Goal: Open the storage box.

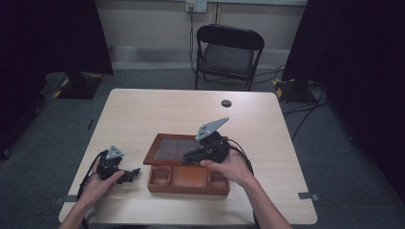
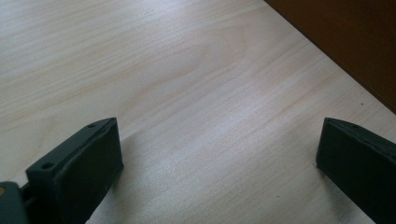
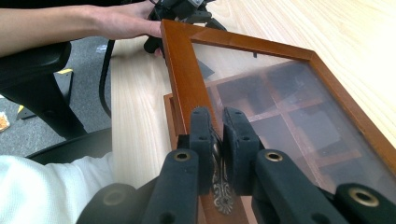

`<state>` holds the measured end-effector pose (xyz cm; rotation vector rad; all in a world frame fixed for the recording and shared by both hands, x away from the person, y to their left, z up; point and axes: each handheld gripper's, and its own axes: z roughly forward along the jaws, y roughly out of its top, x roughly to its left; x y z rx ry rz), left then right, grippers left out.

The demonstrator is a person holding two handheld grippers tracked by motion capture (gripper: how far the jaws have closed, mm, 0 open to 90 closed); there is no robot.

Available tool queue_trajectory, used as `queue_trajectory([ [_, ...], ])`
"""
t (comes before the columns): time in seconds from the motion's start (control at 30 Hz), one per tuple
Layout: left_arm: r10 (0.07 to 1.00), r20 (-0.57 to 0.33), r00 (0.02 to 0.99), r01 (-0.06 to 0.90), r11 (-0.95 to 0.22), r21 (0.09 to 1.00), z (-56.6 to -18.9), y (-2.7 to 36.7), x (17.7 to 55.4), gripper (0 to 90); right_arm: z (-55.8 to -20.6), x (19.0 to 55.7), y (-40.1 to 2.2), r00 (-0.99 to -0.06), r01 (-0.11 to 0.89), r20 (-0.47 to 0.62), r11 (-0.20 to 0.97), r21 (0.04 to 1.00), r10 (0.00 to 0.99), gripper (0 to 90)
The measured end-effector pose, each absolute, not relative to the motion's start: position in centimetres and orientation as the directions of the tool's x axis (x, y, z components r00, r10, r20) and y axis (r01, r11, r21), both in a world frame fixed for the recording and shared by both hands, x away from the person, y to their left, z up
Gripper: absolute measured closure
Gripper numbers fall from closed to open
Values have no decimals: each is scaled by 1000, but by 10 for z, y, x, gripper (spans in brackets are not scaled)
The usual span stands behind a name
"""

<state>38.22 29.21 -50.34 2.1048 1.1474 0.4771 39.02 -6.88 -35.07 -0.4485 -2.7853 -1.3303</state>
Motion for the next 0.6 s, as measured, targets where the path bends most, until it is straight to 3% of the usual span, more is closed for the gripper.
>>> queue_trajectory([
  [0.6, 837, 1, 547, 588, -386, 711, -503, 293, 382, 0, -338, 399, -69, -959, 263, 135, 599, 756, 249, 833],
])
